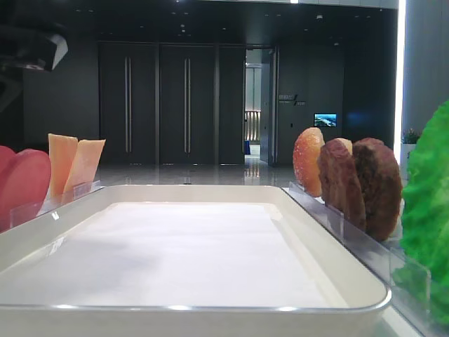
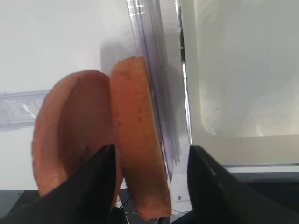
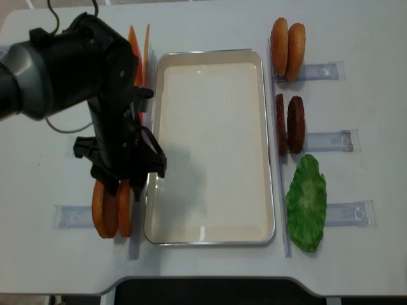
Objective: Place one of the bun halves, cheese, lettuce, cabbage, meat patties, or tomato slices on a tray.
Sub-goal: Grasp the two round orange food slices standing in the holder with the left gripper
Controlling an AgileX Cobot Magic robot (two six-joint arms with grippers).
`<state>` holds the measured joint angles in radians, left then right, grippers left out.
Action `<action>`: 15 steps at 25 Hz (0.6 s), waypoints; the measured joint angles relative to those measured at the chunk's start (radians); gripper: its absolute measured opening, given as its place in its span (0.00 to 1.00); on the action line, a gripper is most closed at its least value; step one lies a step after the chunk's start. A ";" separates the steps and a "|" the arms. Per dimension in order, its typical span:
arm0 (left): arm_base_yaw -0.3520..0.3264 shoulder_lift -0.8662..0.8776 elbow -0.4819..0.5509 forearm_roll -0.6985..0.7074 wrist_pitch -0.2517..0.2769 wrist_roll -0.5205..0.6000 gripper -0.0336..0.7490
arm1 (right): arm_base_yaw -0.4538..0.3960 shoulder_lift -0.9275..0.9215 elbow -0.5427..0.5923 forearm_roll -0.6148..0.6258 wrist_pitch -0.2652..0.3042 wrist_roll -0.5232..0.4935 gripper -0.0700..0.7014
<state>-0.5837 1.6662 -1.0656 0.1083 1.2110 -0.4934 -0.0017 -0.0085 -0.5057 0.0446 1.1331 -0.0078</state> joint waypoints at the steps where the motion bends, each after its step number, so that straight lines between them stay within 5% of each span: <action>1: 0.000 0.000 0.000 0.000 0.000 0.003 0.53 | 0.000 0.000 0.000 0.000 0.000 0.000 0.73; 7: 0.000 0.000 0.000 0.000 0.000 0.009 0.47 | 0.000 0.000 0.000 0.000 0.000 0.000 0.73; 15: 0.000 0.000 0.000 0.001 0.000 0.014 0.25 | 0.000 0.000 0.000 0.000 0.000 0.000 0.73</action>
<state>-0.5837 1.6662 -1.0656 0.1093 1.2106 -0.4789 -0.0017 -0.0085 -0.5057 0.0446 1.1331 -0.0078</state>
